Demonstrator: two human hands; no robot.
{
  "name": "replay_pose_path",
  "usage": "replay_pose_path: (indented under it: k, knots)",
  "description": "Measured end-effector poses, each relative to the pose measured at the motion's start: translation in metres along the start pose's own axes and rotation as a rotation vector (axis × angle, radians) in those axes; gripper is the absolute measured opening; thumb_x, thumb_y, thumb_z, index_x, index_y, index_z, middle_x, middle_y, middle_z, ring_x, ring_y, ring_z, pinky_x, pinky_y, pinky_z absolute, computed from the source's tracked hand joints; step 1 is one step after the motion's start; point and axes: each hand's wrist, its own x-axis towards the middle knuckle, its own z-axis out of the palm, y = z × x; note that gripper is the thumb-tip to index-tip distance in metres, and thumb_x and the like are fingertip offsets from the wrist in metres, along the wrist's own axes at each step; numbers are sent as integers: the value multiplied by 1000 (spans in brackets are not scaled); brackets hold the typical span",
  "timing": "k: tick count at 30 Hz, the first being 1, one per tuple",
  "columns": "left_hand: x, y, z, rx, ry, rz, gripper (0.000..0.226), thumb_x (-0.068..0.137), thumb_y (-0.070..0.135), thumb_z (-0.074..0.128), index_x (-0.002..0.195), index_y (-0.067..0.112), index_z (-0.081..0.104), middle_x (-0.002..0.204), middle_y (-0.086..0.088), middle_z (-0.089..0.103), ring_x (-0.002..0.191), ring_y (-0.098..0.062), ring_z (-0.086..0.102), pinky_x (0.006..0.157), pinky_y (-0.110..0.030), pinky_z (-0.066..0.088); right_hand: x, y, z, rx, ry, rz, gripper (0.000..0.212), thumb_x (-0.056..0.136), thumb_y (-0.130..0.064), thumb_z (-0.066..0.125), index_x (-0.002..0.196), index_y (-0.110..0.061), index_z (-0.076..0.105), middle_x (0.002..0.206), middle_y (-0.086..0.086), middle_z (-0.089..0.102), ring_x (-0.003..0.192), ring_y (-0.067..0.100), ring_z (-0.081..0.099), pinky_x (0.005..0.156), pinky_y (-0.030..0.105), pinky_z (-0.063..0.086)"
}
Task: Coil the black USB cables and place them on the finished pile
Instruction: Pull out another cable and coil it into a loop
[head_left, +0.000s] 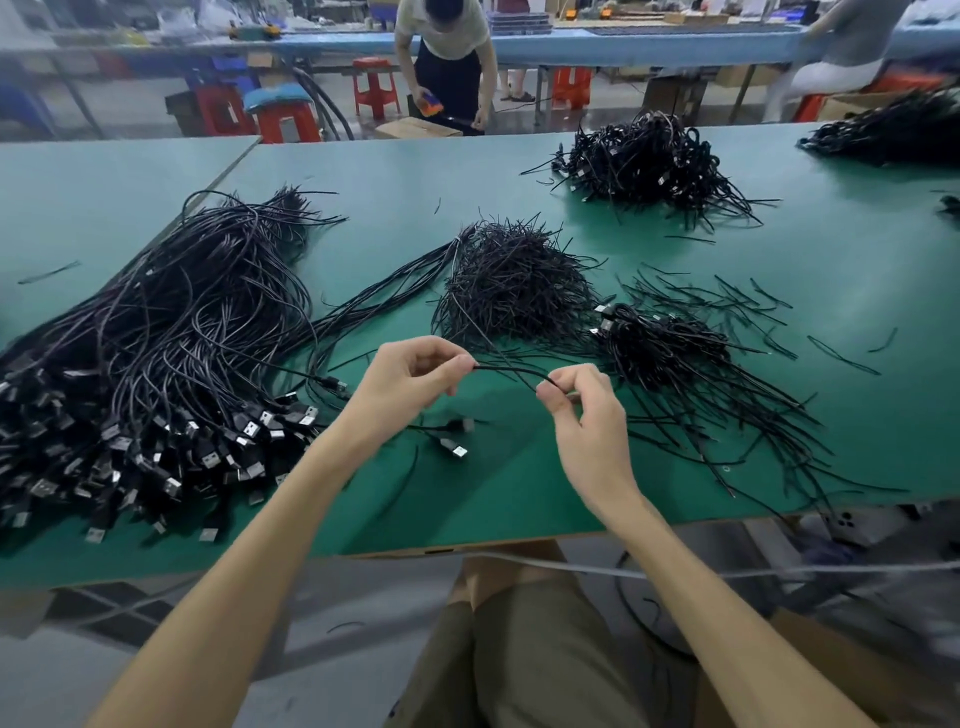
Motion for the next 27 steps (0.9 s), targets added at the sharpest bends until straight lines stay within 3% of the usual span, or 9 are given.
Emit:
replay_pose_path:
  k: [3, 6, 9, 11, 15, 18, 20, 22, 27]
  knots:
    - [-1, 0, -4, -22, -24, 16, 11, 96, 23, 71, 93, 13, 75, 64, -1, 60, 55, -16, 42, 49, -23, 34, -3, -6, 1, -89, -127, -133, 24, 104, -26, 54, 87, -9, 59, 91, -4, 57, 93, 17, 50, 85, 24, 39]
    - [-2, 1, 1, 149, -145, 63, 9, 94, 21, 73, 89, 14, 77, 62, 5, 65, 41, -3, 44, 42, -13, 32, -10, -9, 5, -210, -233, -269, 33, 104, -37, 46, 91, -10, 59, 86, -7, 55, 86, 15, 48, 84, 31, 40]
    - [-3, 0, 3, 235, -188, 55, 9, 93, 26, 75, 88, 19, 77, 67, 2, 71, 37, -6, 46, 37, -18, 32, -15, -7, 7, -167, -284, -235, 29, 106, -32, 45, 88, -11, 57, 74, -9, 52, 73, 12, 47, 71, 34, 42]
    - [-3, 0, -5, 101, -205, 11, 13, 94, 32, 73, 95, 19, 76, 80, -4, 76, 38, -14, 48, 38, -19, 33, -14, -6, 8, -63, -253, -189, 25, 106, -25, 48, 87, -12, 58, 69, -14, 51, 63, 8, 45, 62, 25, 37]
    - [-2, -2, -17, -372, -397, -105, 37, 98, 36, 65, 125, 11, 70, 125, -12, 71, 68, -12, 69, 50, -17, 44, -10, -2, 3, 23, -179, -132, 25, 106, -23, 51, 83, -16, 58, 56, -8, 46, 47, 13, 33, 49, 23, 26]
    - [-4, -8, -14, -620, -439, -116, 48, 97, 33, 66, 138, 9, 62, 136, -7, 66, 95, -9, 70, 69, -18, 51, -13, -4, 3, -6, -199, -199, 24, 107, -20, 51, 85, -13, 59, 62, -18, 54, 47, 9, 40, 51, 14, 26]
    - [-6, -11, -8, -728, -418, -143, 51, 95, 34, 69, 138, 8, 62, 125, 3, 69, 94, -8, 68, 74, -20, 52, -16, -7, 5, -38, -198, -258, 23, 106, -15, 52, 86, -8, 59, 69, -31, 55, 53, -1, 48, 54, 8, 30]
    - [-6, -13, -2, -830, -366, -188, 46, 94, 34, 69, 133, 9, 66, 105, 7, 67, 81, -7, 61, 69, -20, 49, -17, -8, 5, -56, -186, -287, 24, 106, -14, 52, 85, -6, 59, 68, -27, 53, 57, -4, 49, 58, 8, 31]
    - [-7, -14, 5, -1056, -253, -256, 32, 93, 29, 71, 119, 11, 74, 83, 7, 52, 66, -5, 48, 66, -20, 46, -22, -8, 4, -110, -235, -358, 29, 106, -23, 48, 88, -4, 61, 73, -3, 59, 66, 11, 52, 63, 33, 47]
